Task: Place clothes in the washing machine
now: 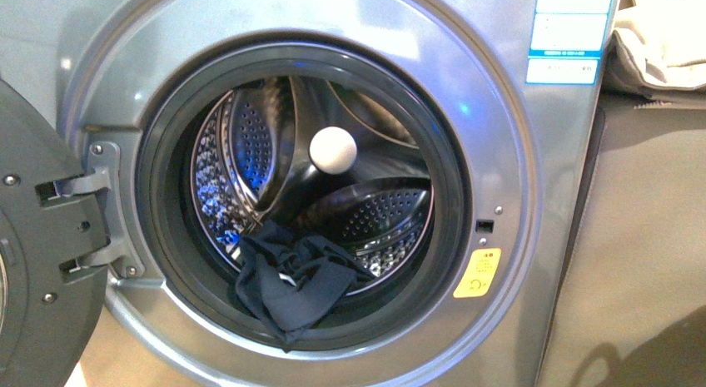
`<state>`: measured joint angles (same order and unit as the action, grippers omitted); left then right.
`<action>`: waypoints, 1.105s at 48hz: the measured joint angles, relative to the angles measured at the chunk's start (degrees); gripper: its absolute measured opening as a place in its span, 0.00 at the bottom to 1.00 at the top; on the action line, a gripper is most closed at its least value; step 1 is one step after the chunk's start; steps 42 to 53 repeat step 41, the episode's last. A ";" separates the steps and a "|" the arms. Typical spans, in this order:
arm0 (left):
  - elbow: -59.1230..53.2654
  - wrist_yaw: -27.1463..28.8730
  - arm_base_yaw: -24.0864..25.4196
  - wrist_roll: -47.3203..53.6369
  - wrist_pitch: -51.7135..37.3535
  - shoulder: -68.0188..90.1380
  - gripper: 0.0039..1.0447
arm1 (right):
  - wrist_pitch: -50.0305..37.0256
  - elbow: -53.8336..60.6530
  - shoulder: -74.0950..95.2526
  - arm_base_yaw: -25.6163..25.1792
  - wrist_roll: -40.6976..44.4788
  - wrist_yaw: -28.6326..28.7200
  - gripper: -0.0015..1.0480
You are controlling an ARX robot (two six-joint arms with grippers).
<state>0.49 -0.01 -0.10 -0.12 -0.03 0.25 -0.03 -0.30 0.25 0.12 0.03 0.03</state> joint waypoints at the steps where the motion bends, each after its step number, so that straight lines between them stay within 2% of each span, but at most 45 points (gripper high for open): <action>1: 0.00 0.00 0.00 0.00 0.00 0.00 0.48 | 0.00 0.00 0.00 0.00 0.00 0.02 0.47; 11: 0.00 0.00 0.00 0.00 0.00 0.00 0.83 | 0.00 0.00 0.00 0.00 0.00 0.00 0.81; 14: 0.00 0.00 0.00 0.00 0.00 0.00 0.96 | 0.00 0.00 0.00 0.00 0.00 0.00 0.94; 53: 0.00 0.00 0.00 0.00 0.00 0.00 0.94 | 0.00 0.00 0.00 0.00 -0.02 0.00 0.93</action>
